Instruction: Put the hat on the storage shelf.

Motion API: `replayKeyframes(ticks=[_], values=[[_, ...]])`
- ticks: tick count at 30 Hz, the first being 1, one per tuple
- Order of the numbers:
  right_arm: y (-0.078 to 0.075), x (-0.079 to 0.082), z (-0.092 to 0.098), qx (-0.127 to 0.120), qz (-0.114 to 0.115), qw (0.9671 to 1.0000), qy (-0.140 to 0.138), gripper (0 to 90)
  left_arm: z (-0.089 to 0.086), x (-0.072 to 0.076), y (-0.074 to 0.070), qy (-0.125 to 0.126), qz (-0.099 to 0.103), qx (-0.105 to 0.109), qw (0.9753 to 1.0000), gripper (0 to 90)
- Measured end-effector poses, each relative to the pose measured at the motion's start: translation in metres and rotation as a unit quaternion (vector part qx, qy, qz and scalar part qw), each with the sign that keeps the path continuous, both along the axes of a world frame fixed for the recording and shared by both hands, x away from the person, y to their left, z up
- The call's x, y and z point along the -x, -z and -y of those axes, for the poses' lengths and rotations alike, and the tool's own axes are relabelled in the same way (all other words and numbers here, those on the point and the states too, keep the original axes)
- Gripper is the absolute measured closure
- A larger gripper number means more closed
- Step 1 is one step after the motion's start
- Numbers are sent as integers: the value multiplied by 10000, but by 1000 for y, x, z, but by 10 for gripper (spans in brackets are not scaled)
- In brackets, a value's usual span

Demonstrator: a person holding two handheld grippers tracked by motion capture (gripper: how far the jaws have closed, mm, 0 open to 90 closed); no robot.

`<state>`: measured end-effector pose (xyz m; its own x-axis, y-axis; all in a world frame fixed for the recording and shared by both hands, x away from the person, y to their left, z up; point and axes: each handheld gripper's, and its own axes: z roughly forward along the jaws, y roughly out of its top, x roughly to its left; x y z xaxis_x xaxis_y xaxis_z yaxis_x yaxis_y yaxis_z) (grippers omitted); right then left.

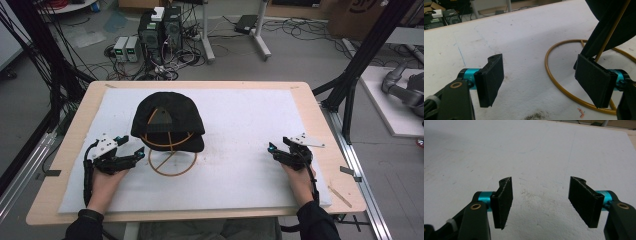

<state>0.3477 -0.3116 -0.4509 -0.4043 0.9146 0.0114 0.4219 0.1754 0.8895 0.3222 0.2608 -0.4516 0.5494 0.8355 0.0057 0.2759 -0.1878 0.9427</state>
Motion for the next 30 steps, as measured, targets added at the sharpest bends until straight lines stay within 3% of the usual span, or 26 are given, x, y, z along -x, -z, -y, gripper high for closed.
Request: replayKeyframes(ticks=[9, 30], values=[[0, -2, 2, -100, -108, 9999, 74, 345, 1, 0, 0, -10, -21, -57, 10000, 238], [1, -3, 0, 19, -180, 9998, 32, 328, 1, 0, 0, 1, -31, -47, 10000, 239]])
